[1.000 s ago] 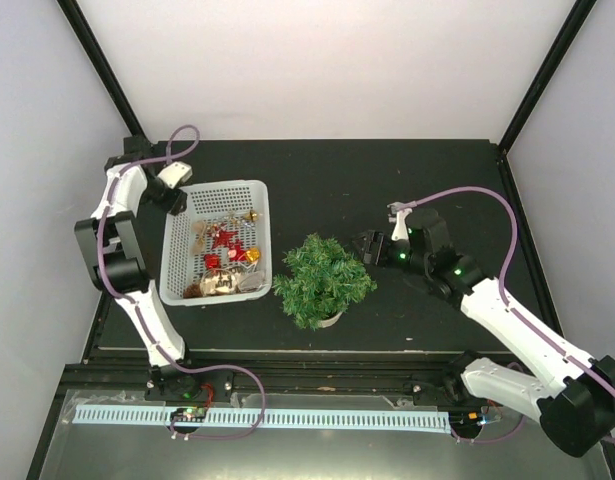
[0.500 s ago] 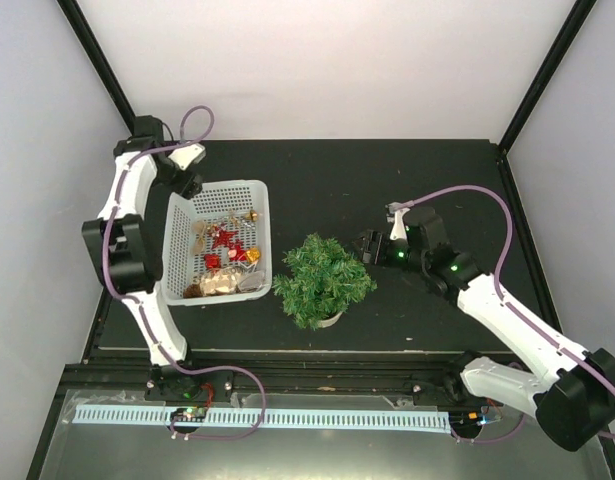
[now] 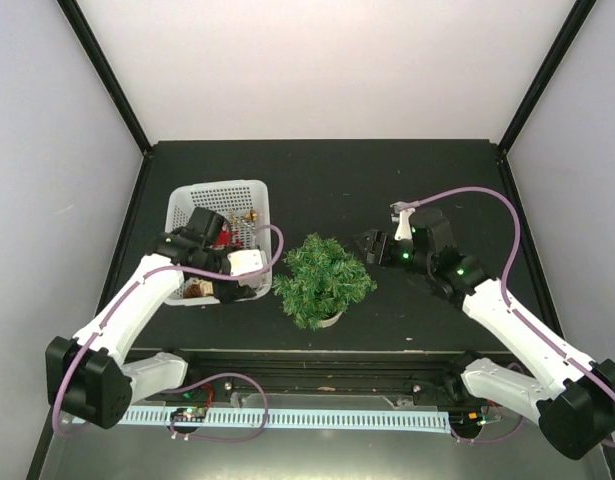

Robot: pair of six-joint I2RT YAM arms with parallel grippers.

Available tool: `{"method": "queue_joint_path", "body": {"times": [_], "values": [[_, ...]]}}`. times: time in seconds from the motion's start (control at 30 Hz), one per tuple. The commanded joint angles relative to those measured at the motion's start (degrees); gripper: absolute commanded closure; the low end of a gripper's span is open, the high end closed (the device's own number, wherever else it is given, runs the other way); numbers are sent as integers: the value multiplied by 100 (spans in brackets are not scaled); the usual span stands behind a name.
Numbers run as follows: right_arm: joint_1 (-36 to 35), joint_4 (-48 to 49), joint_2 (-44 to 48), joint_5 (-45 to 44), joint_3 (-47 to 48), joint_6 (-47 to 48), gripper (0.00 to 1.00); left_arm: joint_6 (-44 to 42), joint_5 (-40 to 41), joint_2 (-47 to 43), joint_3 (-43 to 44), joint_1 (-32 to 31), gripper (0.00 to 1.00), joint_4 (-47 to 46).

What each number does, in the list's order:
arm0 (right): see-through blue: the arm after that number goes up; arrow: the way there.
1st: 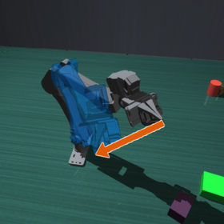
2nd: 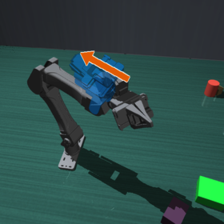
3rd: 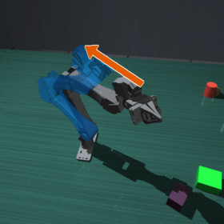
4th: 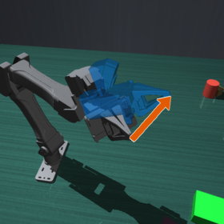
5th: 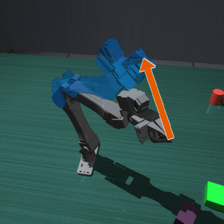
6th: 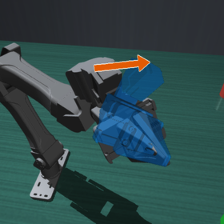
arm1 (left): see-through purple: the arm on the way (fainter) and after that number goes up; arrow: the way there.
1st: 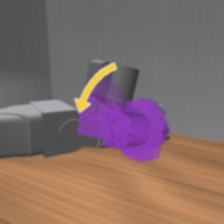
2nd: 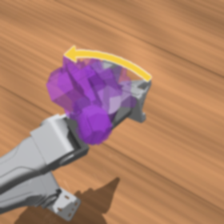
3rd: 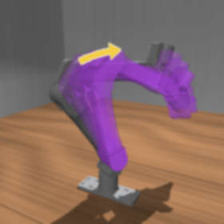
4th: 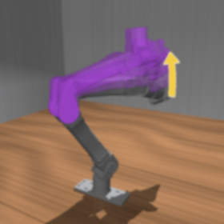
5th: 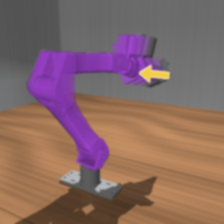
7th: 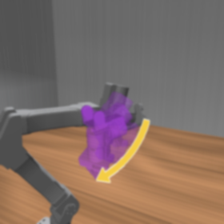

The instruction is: Decorate the small christmas tree

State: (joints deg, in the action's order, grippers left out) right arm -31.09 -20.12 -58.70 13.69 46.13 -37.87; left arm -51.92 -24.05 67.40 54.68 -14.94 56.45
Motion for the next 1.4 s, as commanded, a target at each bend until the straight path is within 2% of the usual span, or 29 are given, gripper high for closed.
{"method": "queue_joint_path", "body": {"times": [0.0, 0.23, 0.6, 0.83, 1.0, 1.2, 1.37], "values": [[29, -35, 168, 5, -51, -59, 27, -43, -382, -303, -142, -426, 32, -493], [33, -61, 215, -50, -78, -98, 27, 65, -551, -21, -214, -615, 34, -542], [31, -106, 221, -83, -27, -116, 27, 298, -403, 179, -471, -763, 46, -830], [33, -80, 233, -71, -6, -131, 27, 305, 55, 26, -765, -756, 63, -968], [29, -80, 253, -51, -23, -159, 27, 346, 319, -136, -932, -741, 68, -1079], [33, -105, 331, -80, -60, -168, 27, 245, 594, -417, -1074, -511, 69, -1112], [33, -128, 350, -103, -69, -152, 27, -130, 665, -539, -1176, -14, 69, -944]]}}
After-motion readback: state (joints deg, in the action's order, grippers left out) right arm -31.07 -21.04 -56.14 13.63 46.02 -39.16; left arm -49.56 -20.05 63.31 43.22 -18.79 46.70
